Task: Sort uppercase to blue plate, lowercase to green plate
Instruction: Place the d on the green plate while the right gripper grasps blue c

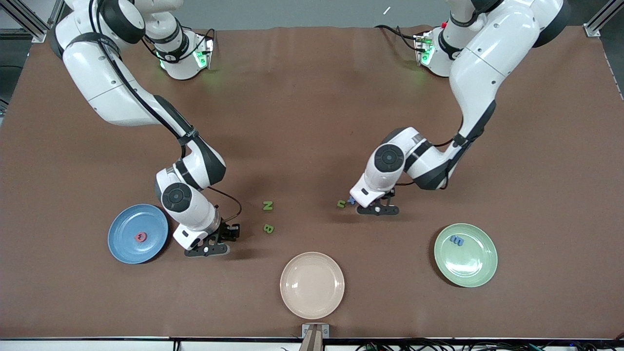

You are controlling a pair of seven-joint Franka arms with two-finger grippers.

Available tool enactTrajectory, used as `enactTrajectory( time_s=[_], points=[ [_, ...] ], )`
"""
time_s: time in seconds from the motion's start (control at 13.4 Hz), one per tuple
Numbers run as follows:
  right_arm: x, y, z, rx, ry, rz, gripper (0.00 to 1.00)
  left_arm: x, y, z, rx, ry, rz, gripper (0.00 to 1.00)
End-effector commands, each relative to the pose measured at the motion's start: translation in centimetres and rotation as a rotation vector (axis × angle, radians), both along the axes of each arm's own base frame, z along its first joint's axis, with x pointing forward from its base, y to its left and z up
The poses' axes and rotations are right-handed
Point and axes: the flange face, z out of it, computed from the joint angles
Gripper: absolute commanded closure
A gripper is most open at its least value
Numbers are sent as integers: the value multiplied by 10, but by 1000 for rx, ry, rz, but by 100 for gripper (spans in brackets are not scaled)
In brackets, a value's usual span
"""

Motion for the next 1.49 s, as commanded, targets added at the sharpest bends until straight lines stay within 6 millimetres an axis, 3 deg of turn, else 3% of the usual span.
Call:
enactTrajectory(
  time_s=[0.0,0.15,0.22,0.37,0.6,0.67,0.82,0.97,1.05,1.19,1.27,1.34,1.42],
  points=[
    [-13,2,-12,-7,32,-8,46,27,45,46,30,-76,52,100],
    [-17,2,-15,-13,40,2,45,63,100,72,33,-123,25,100],
    [-20,2,-16,-20,48,7,45,76,118,82,32,-143,5,100],
    [-24,1,-18,-41,56,22,44,101,171,93,39,-166,-15,99],
    [-23,-6,-16,-50,55,58,44,120,229,90,50,-165,-89,98],
    [-21,-8,-14,-50,53,65,44,122,245,83,51,-154,-103,92],
    [-24,-10,-13,-70,83,64,43,124,268,73,51,-139,-146,64],
    [-27,-5,-6,-72,97,68,42,125,284,73,48,-136,-155,11],
    [-27,-6,-5,-77,103,64,42,126,283,77,50,-142,-157,0],
    [-28,-6,-7,-76,106,57,43,125,279,86,50,-150,-147,0],
    [-27,-6,-7,-76,105,58,57,124,271,88,45,-144,-148,0],
    [-26,-6,-6,-74,101,58,72,120,251,91,23,-129,-150,0],
    [-24,-7,-5,-70,96,55,76,116,234,94,3,-121,-127,0]
  ],
)
